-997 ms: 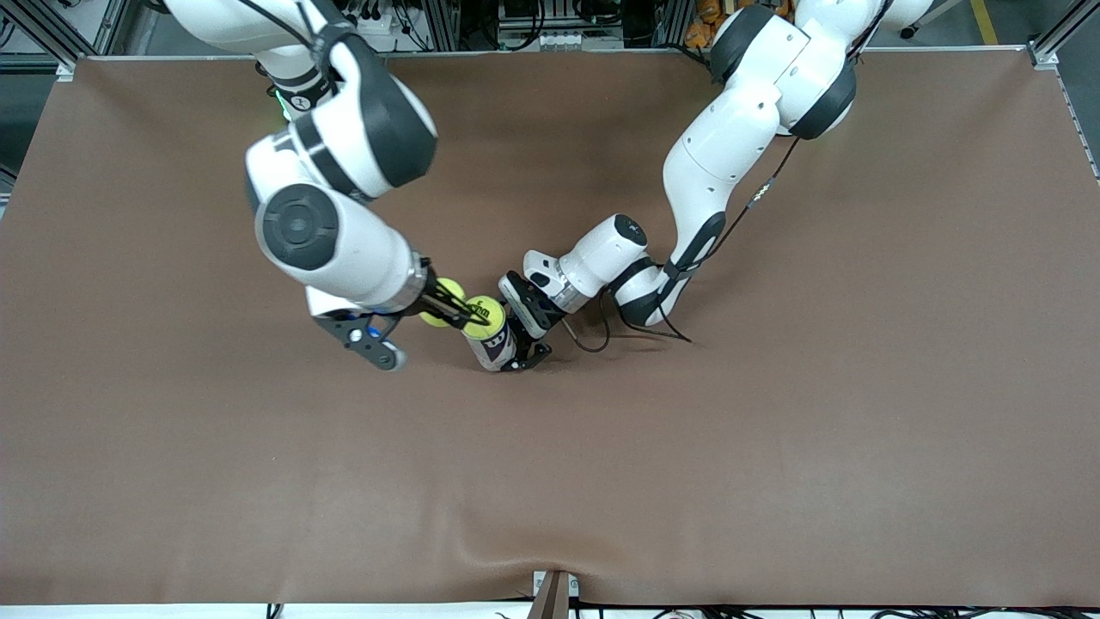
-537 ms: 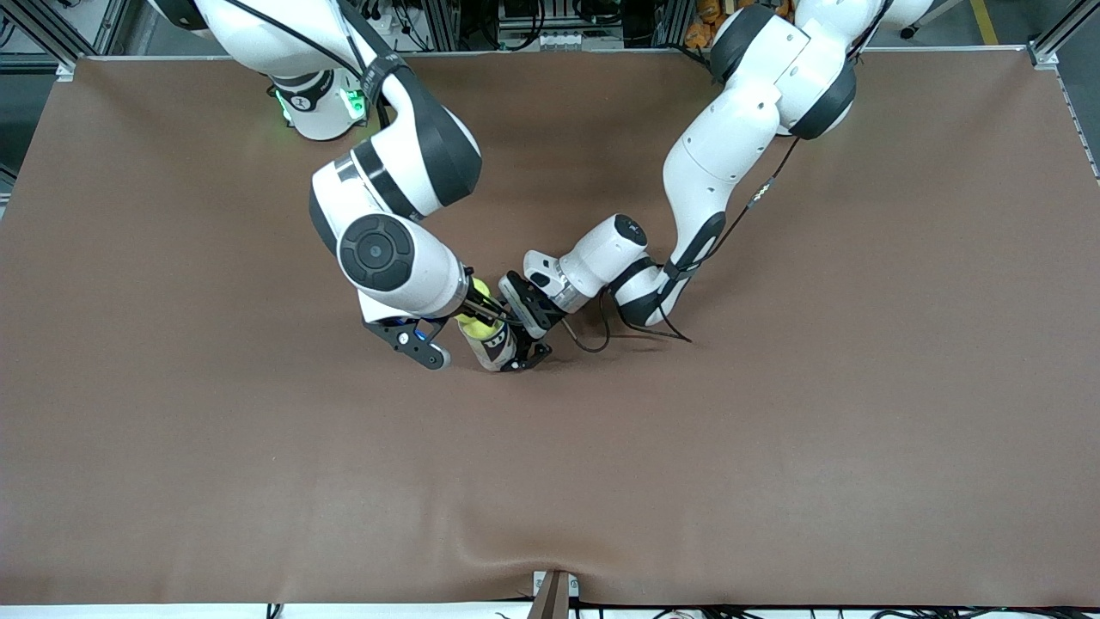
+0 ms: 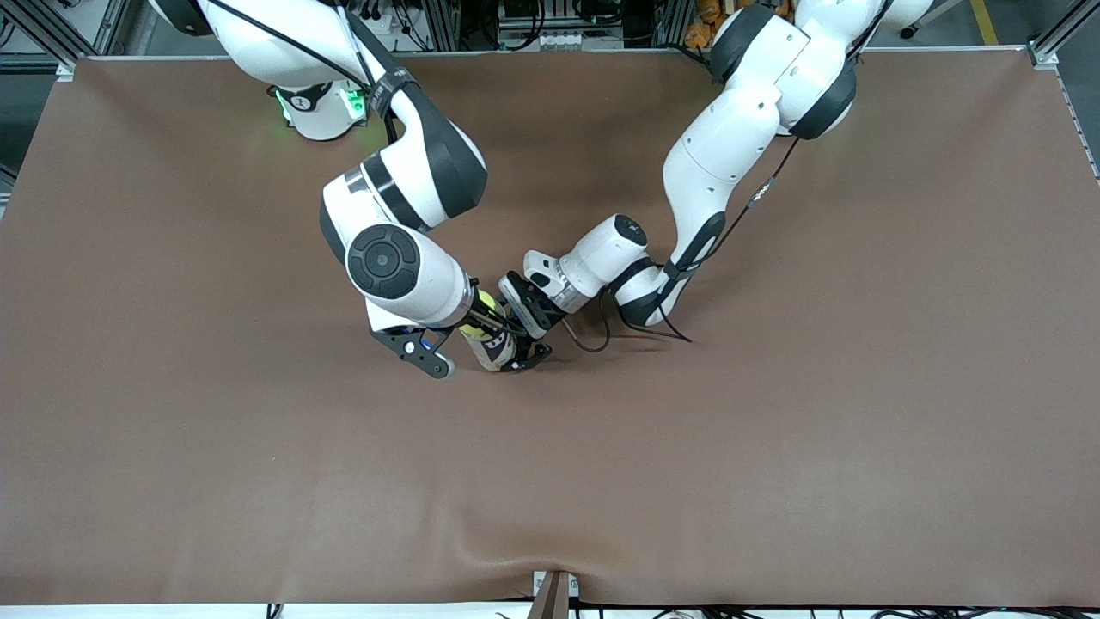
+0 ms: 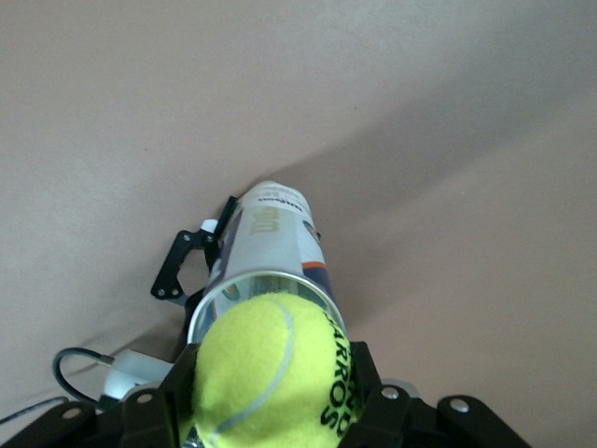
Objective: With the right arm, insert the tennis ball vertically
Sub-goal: 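Release the second ball into the tube and withdraw the right gripper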
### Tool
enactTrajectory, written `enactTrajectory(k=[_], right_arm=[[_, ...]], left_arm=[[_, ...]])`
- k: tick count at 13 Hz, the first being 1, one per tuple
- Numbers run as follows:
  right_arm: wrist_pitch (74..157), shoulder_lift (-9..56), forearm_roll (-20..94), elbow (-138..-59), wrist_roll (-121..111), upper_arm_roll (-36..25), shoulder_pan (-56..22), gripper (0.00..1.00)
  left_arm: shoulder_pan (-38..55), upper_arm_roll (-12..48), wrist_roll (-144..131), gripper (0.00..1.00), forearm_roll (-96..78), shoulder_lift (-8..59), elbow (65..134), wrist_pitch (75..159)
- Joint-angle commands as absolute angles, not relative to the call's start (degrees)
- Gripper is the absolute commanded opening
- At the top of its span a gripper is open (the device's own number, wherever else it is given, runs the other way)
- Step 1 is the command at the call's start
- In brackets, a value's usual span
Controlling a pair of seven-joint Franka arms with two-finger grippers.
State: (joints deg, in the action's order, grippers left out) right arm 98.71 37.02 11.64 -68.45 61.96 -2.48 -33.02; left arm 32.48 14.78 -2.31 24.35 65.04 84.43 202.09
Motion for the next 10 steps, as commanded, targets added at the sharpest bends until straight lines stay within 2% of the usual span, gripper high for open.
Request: enactTrajectory(k=[1,2,3,10], right_arm=[[99.49,37.79,11.34,-68.12,63.37,-3.16,-33.93,0.0],[99.49,37.88,11.16,-68.12,63.37,-3.16,-33.84,0.38],[99.58,37.88,10.9,-68.12,63.54,-3.25,-34.01,0.99],[98.71,36.75,9.76,-67.68,64.43,-3.34,-33.66,1.0]], left_arm=[[32.7,14.5,-2.46,0.84,23.64,65.83,83.85,202.59],[32.7,14.5,-2.46,0.84,23.64,65.74,83.85,202.59],[32.7,14.5,-2.46,0.84,23.73,65.74,83.85,202.59],[32.61,14.5,-2.46,0.84,23.82,65.74,83.94,202.59]])
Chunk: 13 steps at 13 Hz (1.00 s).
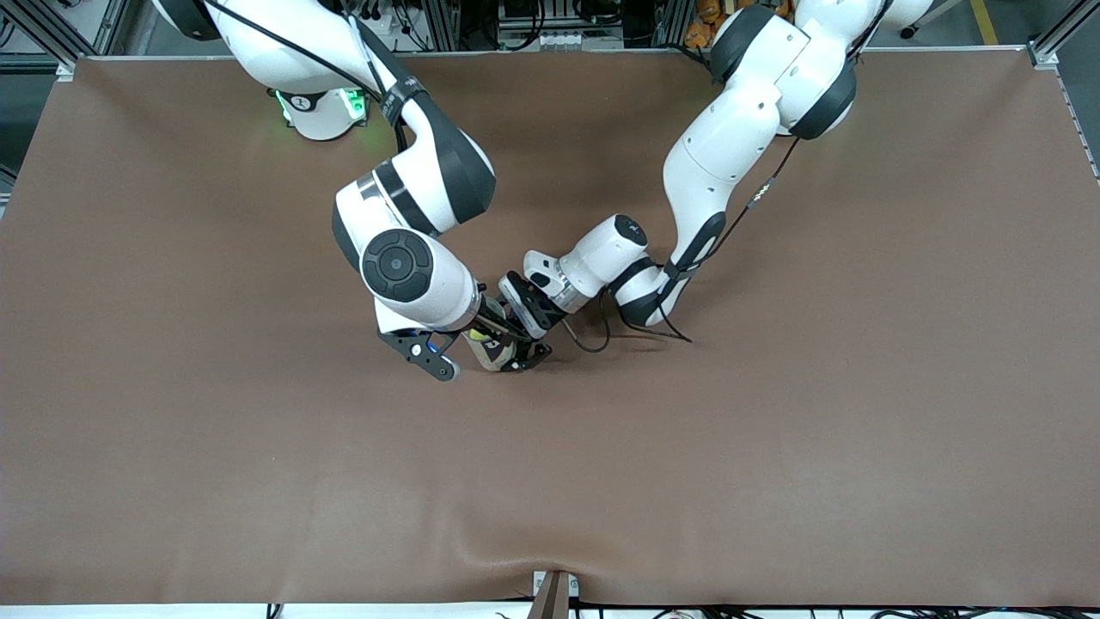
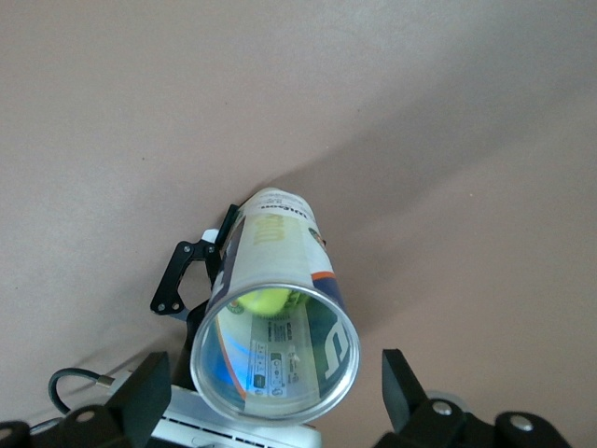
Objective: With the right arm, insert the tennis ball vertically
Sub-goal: 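Release the second ball into the tube and withdraw the right gripper, then open the left gripper and lift it off the upright tube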
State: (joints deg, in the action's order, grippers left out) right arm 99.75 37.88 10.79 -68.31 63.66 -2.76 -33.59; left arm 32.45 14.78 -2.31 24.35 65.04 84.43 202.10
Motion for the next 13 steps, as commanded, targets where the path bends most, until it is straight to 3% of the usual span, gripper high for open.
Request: enactTrajectory(k=[1,3,4,8,13], right_arm=[[96.61,35.78,9.76,-67.59,64.16,-3.43,-33.4,1.0],[91.17,33.32,9.93,-67.33,62.68,-3.52,-30.34,1.0],[88.62,31.57,9.67,-67.32,59.27,-3.69,-29.37,1.0],[77.54,24.54,9.49,-67.24,43.46,-4.22,-21.21,1.0],[71.98,19.78,7.3,-65.14,26.72,-4.22,-6.52,1.0]], left_arm=[[32.61,14.5,-2.46,0.84,23.82,65.74,83.94,202.59],[32.61,14.5,-2.46,0.87,23.73,65.65,83.94,202.59],[32.52,14.5,-2.55,1.0,23.56,65.65,83.94,202.59],[31.03,14.5,-2.64,1.0,24.08,65.13,85.43,202.59],[30.94,14.94,-5.53,1.0,24.17,63.72,89.02,202.59]])
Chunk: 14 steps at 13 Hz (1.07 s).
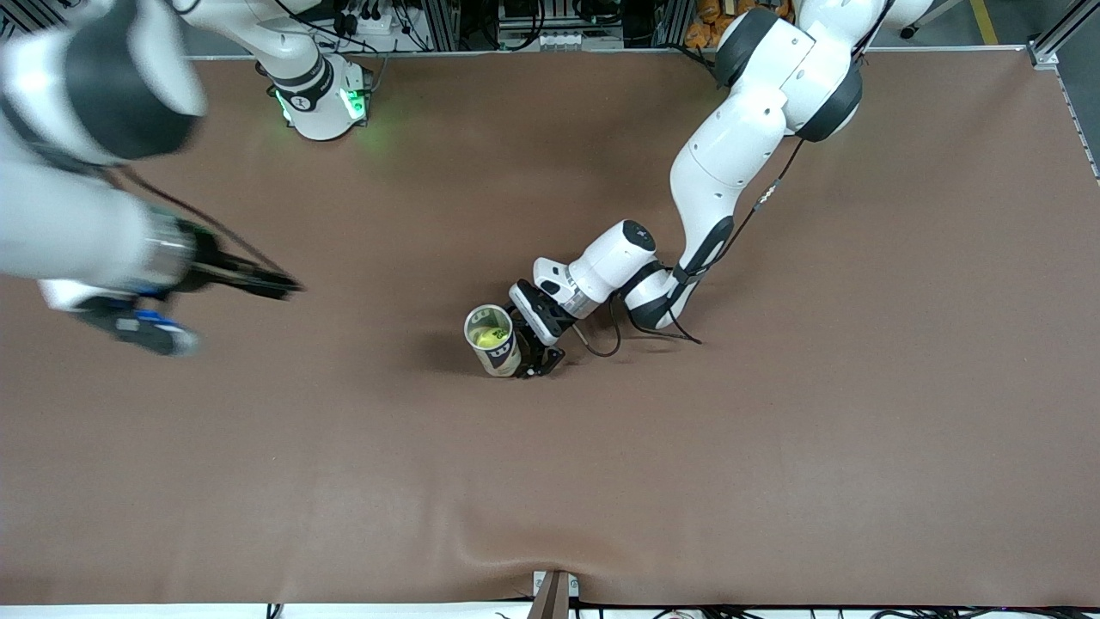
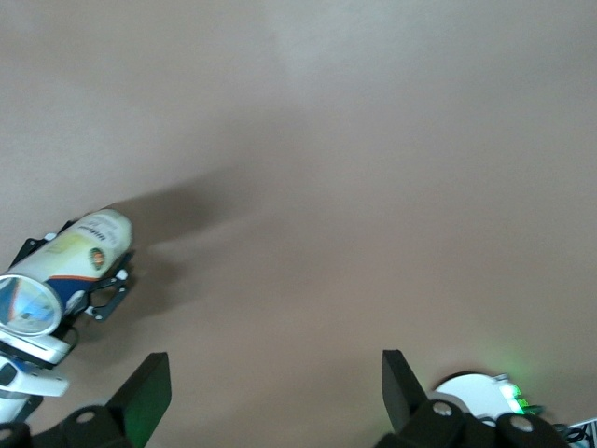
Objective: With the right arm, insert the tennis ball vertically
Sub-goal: 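Open the left gripper and lift it off the upright tube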
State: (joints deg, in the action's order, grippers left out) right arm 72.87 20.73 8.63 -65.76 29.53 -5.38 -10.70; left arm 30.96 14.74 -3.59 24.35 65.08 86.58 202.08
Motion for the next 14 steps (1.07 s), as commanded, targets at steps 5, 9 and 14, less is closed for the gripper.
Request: enactTrajectory(k=[5,9,14], right_arm=[[72.6,19.86,-0.35,-62.84,17.34,-4.04,-0.36,1.0],[72.07,19.86,0.52,-62.84,10.93,-3.87,2.19,1.0],[71.98,19.78,3.42,-62.93,8.79,-3.78,2.72,1.0]], left_arm=[[29.54,15.03,-5.8,1.0,24.08,59.16,96.92,202.59],[28.13,15.12,-5.71,1.0,24.17,55.82,101.07,201.89],[27.86,15.21,-10.36,1.0,24.17,48.36,104.68,193.3]])
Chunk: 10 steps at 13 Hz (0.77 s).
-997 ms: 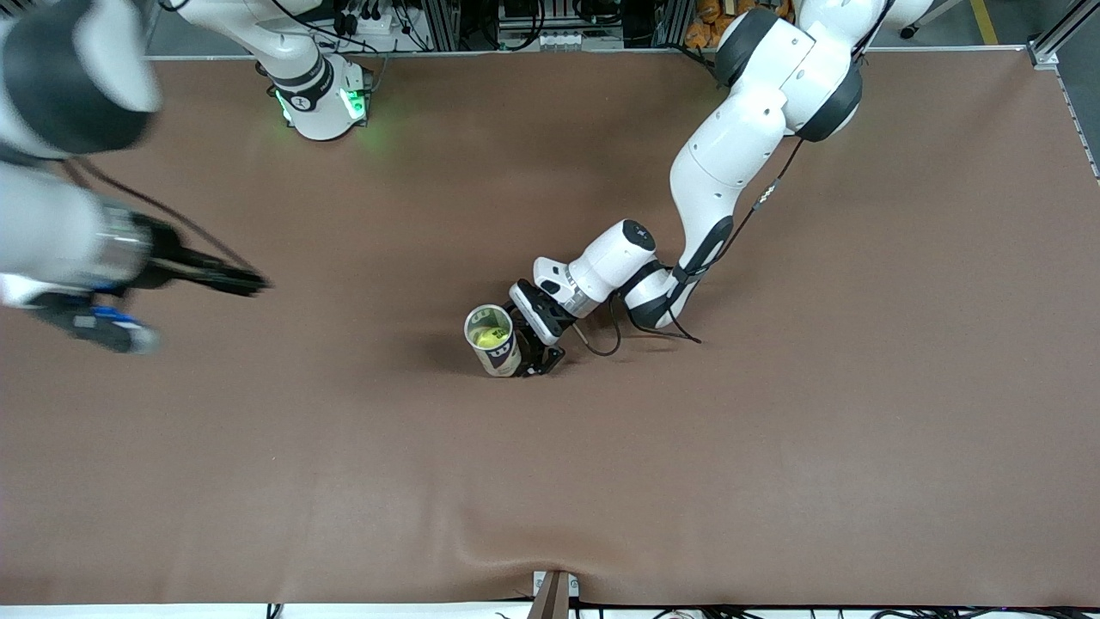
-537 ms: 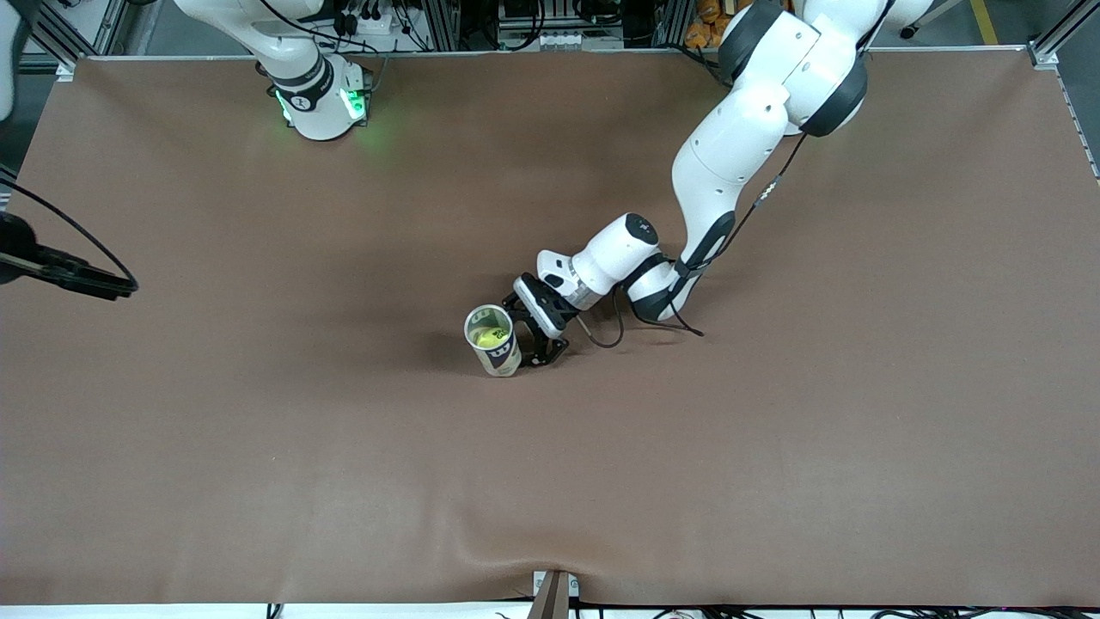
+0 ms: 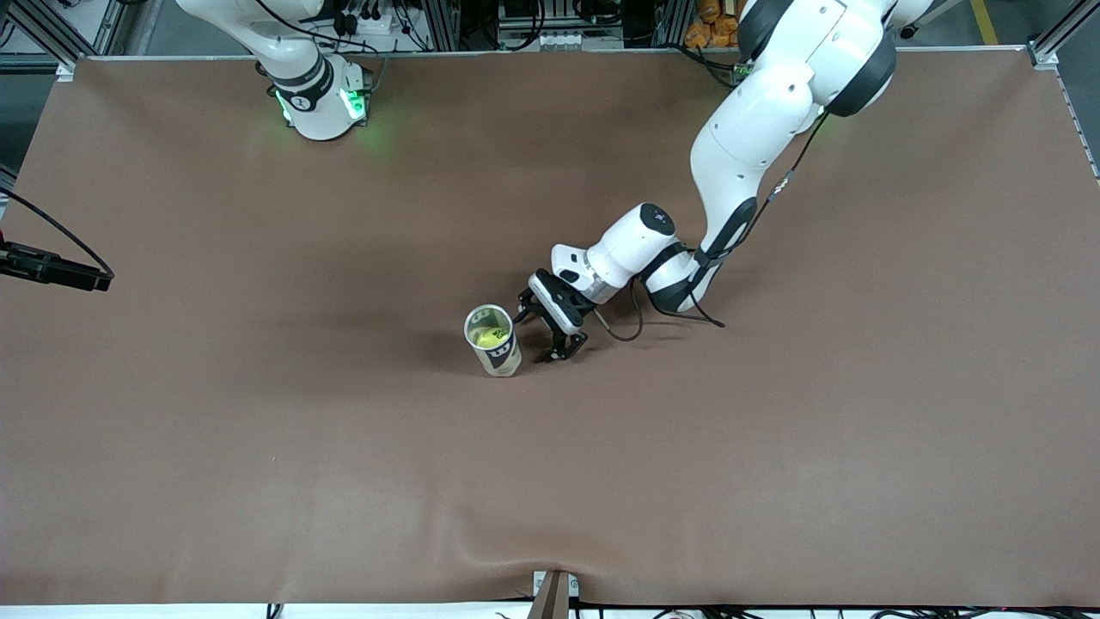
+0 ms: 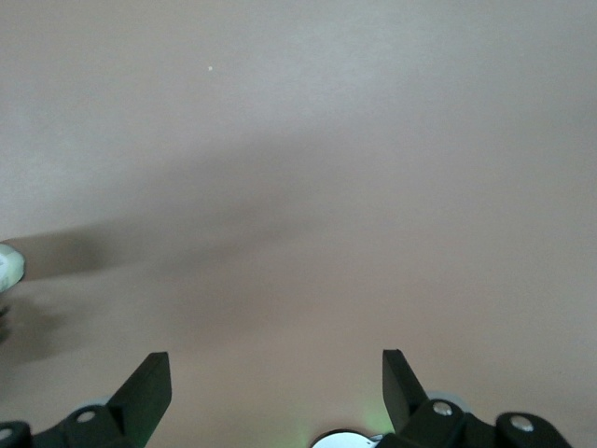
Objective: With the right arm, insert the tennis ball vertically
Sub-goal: 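Open the left gripper and lift it off the upright tube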
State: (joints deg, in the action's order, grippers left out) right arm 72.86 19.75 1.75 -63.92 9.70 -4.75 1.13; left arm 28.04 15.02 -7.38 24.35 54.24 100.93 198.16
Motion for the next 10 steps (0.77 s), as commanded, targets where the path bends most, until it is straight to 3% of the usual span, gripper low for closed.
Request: enactTrajectory(k=[1,6,10], right_arm=[[71.98,19.78,3.43,-63.1,8.79,-3.61,2.72,1.0],[73.2,17.76,5.36,-66.43,7.31,-4.04,2.46,1.0],[85.49,7.41,5.71,-82.06,-0.96,-9.3,-2.8,1.0]], left_arm=[[27.95,15.29,-11.85,1.0,24.17,46.77,104.68,190.05],[27.51,16.96,-14.85,1.0,23.56,40.88,104.5,177.13],[27.33,17.22,-16.43,1.0,23.2,34.47,104.41,164.29]])
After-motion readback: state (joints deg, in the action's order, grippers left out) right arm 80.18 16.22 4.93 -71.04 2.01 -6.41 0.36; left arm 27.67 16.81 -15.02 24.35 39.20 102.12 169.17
